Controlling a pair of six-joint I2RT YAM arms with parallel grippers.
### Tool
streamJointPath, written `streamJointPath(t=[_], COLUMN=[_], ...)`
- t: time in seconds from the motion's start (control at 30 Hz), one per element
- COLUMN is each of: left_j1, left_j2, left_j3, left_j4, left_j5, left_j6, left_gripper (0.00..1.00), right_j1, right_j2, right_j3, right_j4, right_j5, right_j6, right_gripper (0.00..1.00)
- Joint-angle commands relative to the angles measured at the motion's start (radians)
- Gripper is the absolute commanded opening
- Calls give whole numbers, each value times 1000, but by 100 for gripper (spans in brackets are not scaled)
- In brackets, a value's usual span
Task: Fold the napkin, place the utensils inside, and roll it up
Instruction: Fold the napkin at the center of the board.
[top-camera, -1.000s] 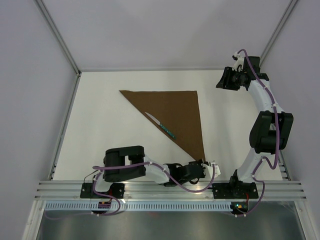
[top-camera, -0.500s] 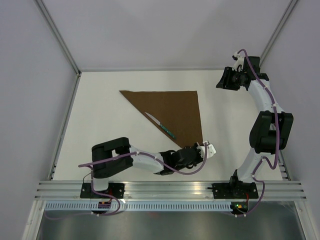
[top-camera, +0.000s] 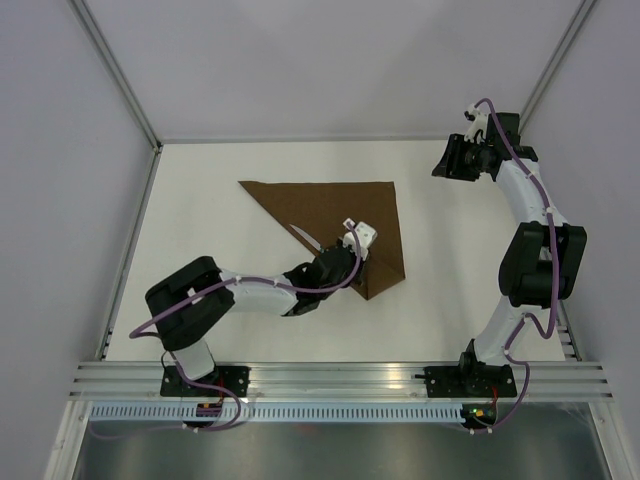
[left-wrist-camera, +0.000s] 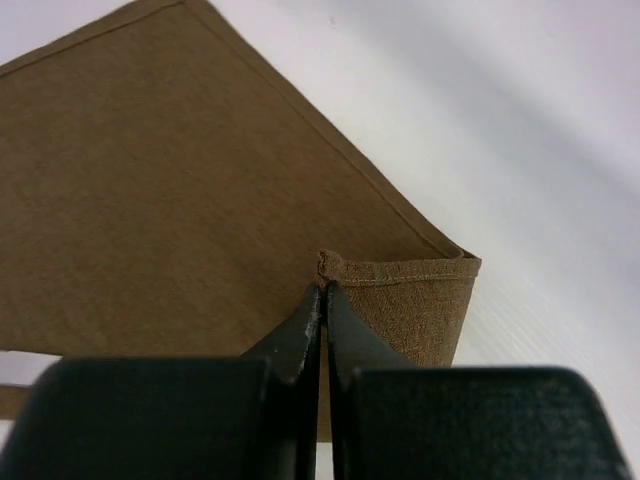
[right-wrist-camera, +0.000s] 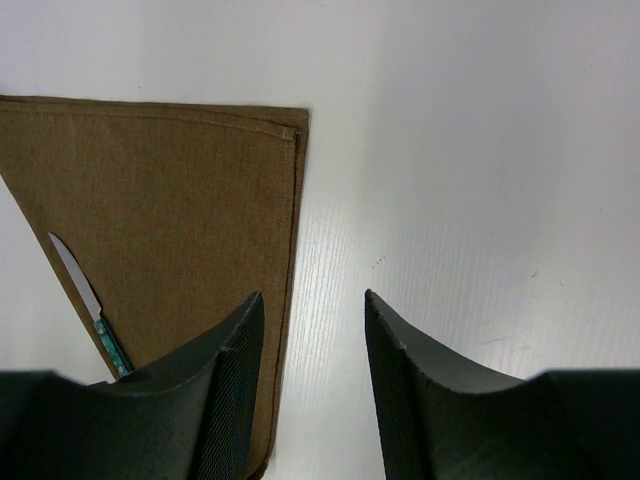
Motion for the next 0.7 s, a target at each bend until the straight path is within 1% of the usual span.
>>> streamJointPath(t=[0.0,0.17,0.37,0.67], left_j1=[76,171,286,392], left_j2=[-67,-111,-128,-134], left_j3=[-11,-20,-25,-52], left_j4=[-21,-89,-153,-159], left_j5=[-40,-42,-29,-5], left_j6=[-125,-189,-243,-282], left_gripper=[2,2,2,2], right_j1=[7,20,30,53], right_j2=[-1,0,5,8], right_j3=[37,41,41,43], right_j4=[-12,-19,-20,-23], right_j5=[-12,-4,2,16], right_j6=[3,-6,-14,-18], right_gripper=[50,51,50,50])
